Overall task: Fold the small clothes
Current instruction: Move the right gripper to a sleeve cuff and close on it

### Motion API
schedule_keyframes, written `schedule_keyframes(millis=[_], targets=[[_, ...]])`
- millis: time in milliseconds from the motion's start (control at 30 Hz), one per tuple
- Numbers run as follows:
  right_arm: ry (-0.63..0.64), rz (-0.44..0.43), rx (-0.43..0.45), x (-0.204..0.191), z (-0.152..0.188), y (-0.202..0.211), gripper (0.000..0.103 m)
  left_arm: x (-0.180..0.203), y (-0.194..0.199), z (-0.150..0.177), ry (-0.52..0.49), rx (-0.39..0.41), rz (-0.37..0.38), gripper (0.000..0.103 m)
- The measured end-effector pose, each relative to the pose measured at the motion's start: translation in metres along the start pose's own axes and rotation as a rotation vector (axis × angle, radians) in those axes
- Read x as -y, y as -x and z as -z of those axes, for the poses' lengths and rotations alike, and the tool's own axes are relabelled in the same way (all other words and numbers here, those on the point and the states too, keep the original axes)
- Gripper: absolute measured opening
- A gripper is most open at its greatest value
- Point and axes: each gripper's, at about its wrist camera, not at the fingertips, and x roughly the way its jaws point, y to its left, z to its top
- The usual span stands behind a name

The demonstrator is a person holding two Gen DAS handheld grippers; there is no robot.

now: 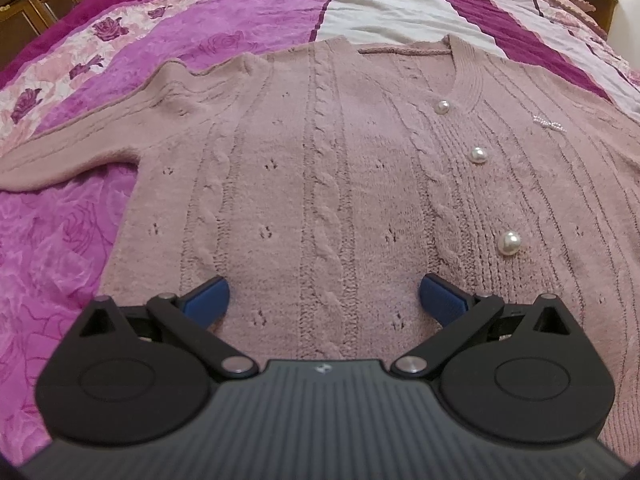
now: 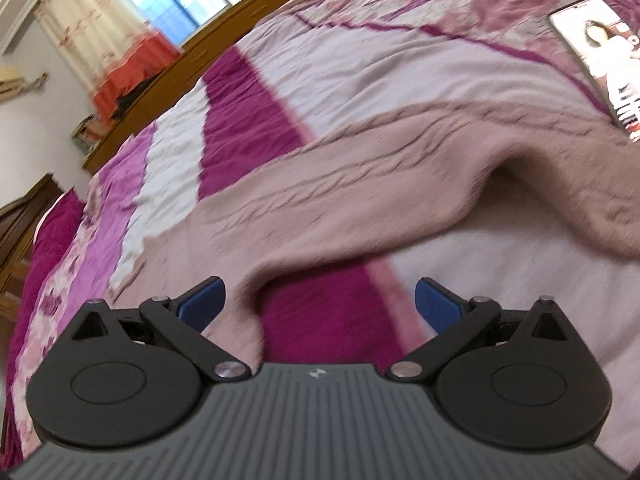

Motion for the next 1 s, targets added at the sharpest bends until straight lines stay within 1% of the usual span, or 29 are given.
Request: schedule_keyframes(millis=[200, 300, 400, 467, 567, 600, 633, 667, 700, 733, 767, 800, 833, 900, 1000], targets=[[-0.061, 0.046, 0.08, 0.03, -0.022, -0.003, 0.103, 0.004, -0.001, 0.0, -0.008, -0.002, -0.018, 0.103], [-0.11, 0.034, 0.104, 0.044, -0.029, -0.002, 0.103, 0.006, -0.001, 0.0, -0.011, 0.001, -0.026, 0.103], [-0.122, 0.017, 0.131, 0.053, -0.031, 0.0, 0.103, 0.008, -0.002, 0.0, -0.012, 0.001, -0.034, 0.103], [-0.123, 0.02, 0.151, 0.054, -0.032, 0.001, 0.101, 0.009, -0.002, -0.001, -0.012, -0.001, -0.038, 0.103], [-0.148, 0.025, 0.186, 0.059, -0.034, 0.006, 0.092, 0.009, -0.002, -0.002, -0.014, -0.004, -0.039, 0.103], [-0.158, 0.027, 0.191, 0.062, -0.034, 0.006, 0.087, 0.008, -0.002, -0.002, -0.013, -0.005, -0.038, 0.103], [-0.169, 0.028, 0.196, 0.063, -0.035, 0.007, 0.08, 0.008, -0.002, -0.002, -0.012, -0.005, -0.037, 0.103], [-0.182, 0.026, 0.202, 0.065, -0.036, 0.008, 0.075, 0.008, -0.002, -0.002, -0.012, -0.005, -0.036, 0.103], [-0.201, 0.024, 0.201, 0.068, -0.036, 0.009, 0.061, 0.008, -0.002, -0.002, -0.012, -0.006, -0.037, 0.103], [-0.228, 0.018, 0.196, 0.072, -0.038, 0.01, 0.043, 0.008, -0.002, -0.003, -0.013, -0.006, -0.038, 0.103], [-0.253, 0.007, 0.194, 0.075, -0.04, 0.009, 0.036, 0.008, -0.002, -0.003, -0.013, -0.005, -0.038, 0.103], [-0.259, 0.004, 0.2, 0.076, -0.043, 0.01, 0.025, 0.008, -0.002, -0.003, -0.013, -0.005, -0.038, 0.103], [-0.245, 0.001, 0.212, 0.074, -0.045, 0.011, 0.016, 0.008, -0.002, -0.003, -0.013, -0.005, -0.038, 0.103], [-0.178, -0.003, 0.243, 0.062, -0.05, 0.019, 0.013, 0.008, -0.002, -0.003, -0.015, -0.005, -0.036, 0.103], [-0.072, -0.018, 0.28, 0.04, -0.054, 0.031, 0.011, 0.008, 0.001, -0.004, -0.02, -0.001, -0.035, 0.103]])
